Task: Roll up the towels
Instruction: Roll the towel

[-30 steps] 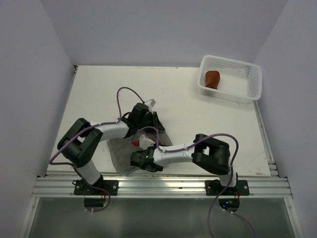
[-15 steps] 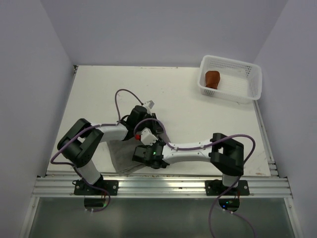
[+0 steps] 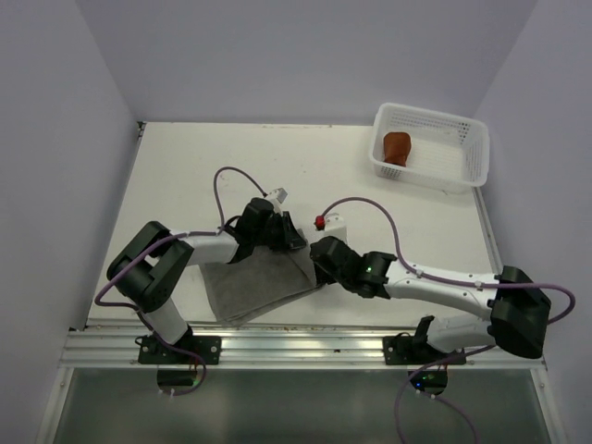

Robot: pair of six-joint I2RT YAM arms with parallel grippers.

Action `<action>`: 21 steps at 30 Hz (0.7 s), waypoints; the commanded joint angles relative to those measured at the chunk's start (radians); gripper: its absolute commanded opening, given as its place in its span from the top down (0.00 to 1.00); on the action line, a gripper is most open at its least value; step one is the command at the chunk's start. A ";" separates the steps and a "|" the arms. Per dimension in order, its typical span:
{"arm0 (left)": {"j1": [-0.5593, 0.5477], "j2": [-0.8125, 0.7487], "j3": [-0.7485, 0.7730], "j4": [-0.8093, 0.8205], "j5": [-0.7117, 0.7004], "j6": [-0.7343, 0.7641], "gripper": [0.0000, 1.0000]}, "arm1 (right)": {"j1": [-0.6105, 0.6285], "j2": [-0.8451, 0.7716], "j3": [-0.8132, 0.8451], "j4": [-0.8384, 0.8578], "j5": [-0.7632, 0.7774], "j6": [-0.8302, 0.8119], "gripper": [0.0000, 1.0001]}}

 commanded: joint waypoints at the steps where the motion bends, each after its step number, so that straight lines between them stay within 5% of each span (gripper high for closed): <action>1: 0.009 0.004 -0.035 -0.063 -0.047 0.016 0.76 | -0.099 -0.072 -0.086 0.207 -0.224 0.044 0.54; 11: 0.010 0.010 -0.030 -0.063 -0.044 0.016 0.77 | -0.150 -0.001 -0.245 0.406 -0.331 0.125 0.48; 21: 0.009 0.007 -0.030 -0.066 -0.044 0.018 0.77 | -0.148 0.072 -0.256 0.414 -0.275 0.075 0.44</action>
